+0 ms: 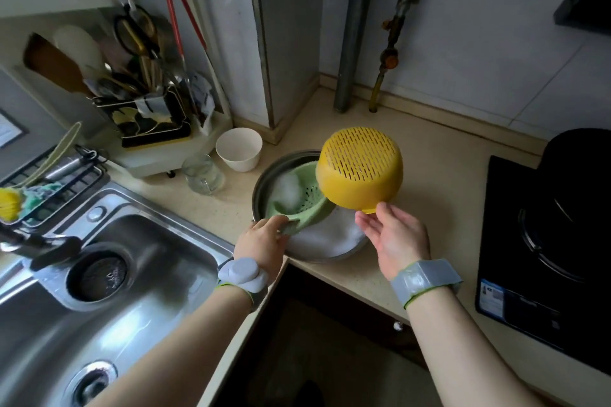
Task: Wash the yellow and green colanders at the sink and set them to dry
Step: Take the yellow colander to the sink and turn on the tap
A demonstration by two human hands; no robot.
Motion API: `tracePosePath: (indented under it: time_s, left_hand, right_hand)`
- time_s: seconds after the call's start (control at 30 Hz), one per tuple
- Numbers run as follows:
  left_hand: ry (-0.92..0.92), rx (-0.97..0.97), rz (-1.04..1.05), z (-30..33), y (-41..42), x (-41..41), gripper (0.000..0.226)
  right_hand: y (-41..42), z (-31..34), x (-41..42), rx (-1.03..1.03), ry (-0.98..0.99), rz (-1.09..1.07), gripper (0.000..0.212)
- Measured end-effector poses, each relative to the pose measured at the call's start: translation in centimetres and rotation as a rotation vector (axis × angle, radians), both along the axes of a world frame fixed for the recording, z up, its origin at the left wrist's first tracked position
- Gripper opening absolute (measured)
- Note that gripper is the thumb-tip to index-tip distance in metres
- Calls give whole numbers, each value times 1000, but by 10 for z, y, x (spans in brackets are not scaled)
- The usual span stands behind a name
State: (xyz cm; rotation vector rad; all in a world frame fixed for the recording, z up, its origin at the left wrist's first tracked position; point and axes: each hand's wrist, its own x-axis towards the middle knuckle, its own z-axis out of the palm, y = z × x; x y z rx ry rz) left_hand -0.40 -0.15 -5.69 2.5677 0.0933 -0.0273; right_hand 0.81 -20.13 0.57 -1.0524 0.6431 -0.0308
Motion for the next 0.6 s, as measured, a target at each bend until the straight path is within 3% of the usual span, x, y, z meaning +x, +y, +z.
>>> tracePosePath:
  time_s: [0.1,0.23,0.3,0.4,0.5,0.6]
  left_hand:
    - [45,-275,124,13,9,-10,30]
    - [242,-1257,453,42,42,-28,26]
    - [260,-1508,499,48,63,-40,23]
    - [154,-1620,590,45,108,-71,14]
    - [84,-1611,693,34,162,-114,14]
    - [46,-1555,806,17,215,-161,11]
  right_hand:
    - [29,-3,-11,69,19,110,21]
    - [87,-6,-31,123,58,268,16]
    - [113,-9,-40,132,78,349,16]
    - [158,-27,-58,-2,118,583,23]
    - [204,-59,-79,-446,117,951,32]
    - [254,-80,-96,-648,75,1104,38]
